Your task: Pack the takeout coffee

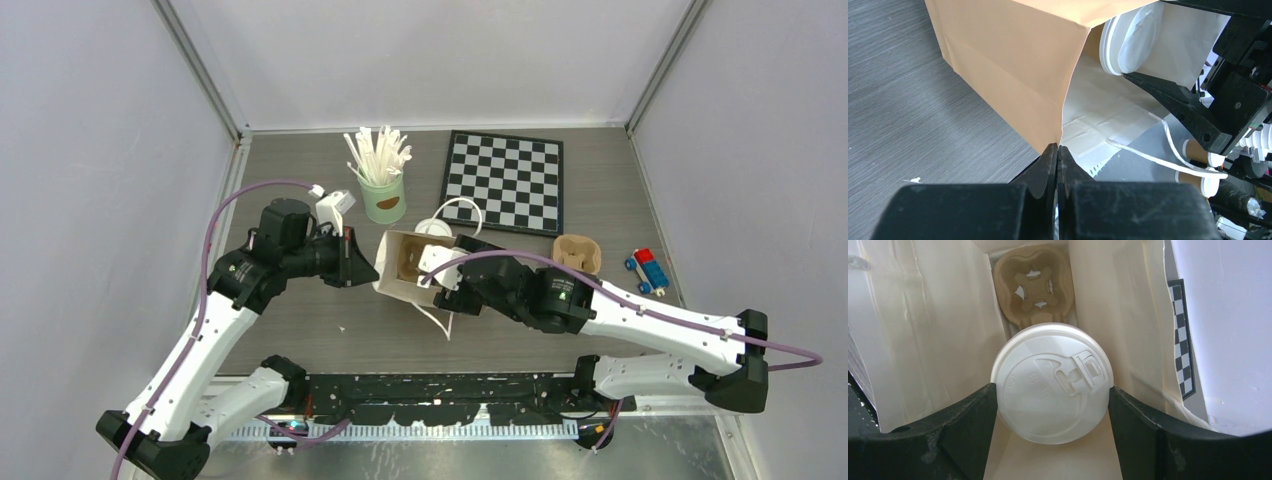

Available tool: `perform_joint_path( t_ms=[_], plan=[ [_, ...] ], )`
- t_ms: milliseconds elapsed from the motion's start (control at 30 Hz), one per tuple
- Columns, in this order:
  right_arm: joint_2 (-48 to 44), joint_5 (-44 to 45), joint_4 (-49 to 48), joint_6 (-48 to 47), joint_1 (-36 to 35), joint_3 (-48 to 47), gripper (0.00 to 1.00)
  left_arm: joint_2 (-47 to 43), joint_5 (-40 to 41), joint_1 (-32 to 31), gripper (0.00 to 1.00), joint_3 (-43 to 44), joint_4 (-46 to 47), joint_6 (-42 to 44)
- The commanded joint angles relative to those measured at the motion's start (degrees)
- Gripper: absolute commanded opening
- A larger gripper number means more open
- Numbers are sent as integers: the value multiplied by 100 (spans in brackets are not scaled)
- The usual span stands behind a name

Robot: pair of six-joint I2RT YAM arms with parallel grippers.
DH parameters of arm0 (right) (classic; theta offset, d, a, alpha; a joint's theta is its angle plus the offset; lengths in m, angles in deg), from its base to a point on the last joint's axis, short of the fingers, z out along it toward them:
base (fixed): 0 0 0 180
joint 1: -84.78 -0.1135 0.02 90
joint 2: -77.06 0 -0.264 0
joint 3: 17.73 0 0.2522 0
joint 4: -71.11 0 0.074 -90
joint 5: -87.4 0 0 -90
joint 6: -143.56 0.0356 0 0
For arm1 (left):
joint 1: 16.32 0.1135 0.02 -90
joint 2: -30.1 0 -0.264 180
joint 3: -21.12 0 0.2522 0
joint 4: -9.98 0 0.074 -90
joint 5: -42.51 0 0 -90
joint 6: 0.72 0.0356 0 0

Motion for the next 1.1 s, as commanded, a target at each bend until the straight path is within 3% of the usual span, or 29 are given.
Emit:
perform_joint_path(
  t_ms=[0,233,633,1067],
  plan=[
    [101,455,735,174,25,-220,74,-112,-151,31,0,107,162,-35],
    [156,461,830,146,28,-460,74,-114,-155,31,0,111,191,-49],
    [862,-100,-26,-290,24,-1369,74,-197,-358,31,0,-94,369,-80],
    [1185,-634,-884,-487,349,-805,74,-483,-538,31,0,-429,650,-114]
  ],
)
